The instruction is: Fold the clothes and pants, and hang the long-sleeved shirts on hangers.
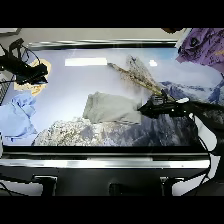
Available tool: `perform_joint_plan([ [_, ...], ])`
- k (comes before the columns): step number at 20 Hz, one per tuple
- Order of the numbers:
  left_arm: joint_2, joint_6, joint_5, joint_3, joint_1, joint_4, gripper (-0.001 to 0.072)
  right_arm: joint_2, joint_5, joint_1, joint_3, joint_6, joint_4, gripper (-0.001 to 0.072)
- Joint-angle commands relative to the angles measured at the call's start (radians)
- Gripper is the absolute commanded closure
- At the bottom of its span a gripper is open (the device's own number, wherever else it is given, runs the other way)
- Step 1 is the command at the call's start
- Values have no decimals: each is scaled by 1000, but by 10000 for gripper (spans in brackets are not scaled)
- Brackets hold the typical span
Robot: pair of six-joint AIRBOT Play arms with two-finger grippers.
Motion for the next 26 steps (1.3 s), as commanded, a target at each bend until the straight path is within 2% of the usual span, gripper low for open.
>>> perform_joint_plan([
  [1, -1, 0, 0, 0, 0, 0, 689, -5, -37, 55, 1, -11, 60, 548],
  [2, -1, 0, 0, 0, 0, 0, 688, -3, -26, 56, 12, -20, 91, 671],
  [4, -1, 0, 0, 0, 0, 0, 688, 4, -11, 48, 84, 4, 101, 678],
  [7, -1, 0, 0, 0, 0, 0, 688, 5, -31, 28, 273, 136, 38, 678],
  [13, -1, 0, 0, -2, 0, 0, 688, 3, -43, 23, 622, 468, -277, 678],
  [15, -1, 0, 0, -2, 0, 0, 688, 3, -44, 15, 710, 550, -400, 678],
  [17, -1, 0, -1, -2, 0, 0, 688, 3, -54, -28, 772, 625, -438, 678],
  [19, -1, 0, -1, -2, 0, 0, 688, 3, -71, -104, 809, 674, -439, 679],
  [23, -1, 0, -2, -2, 0, 0, 688, 8, -82, -269, 835, 677, -465, 679],
  [26, -1, 1, -2, -2, 1, 0, 688, 14, -47, -380, 834, 715, -566, 681],
])
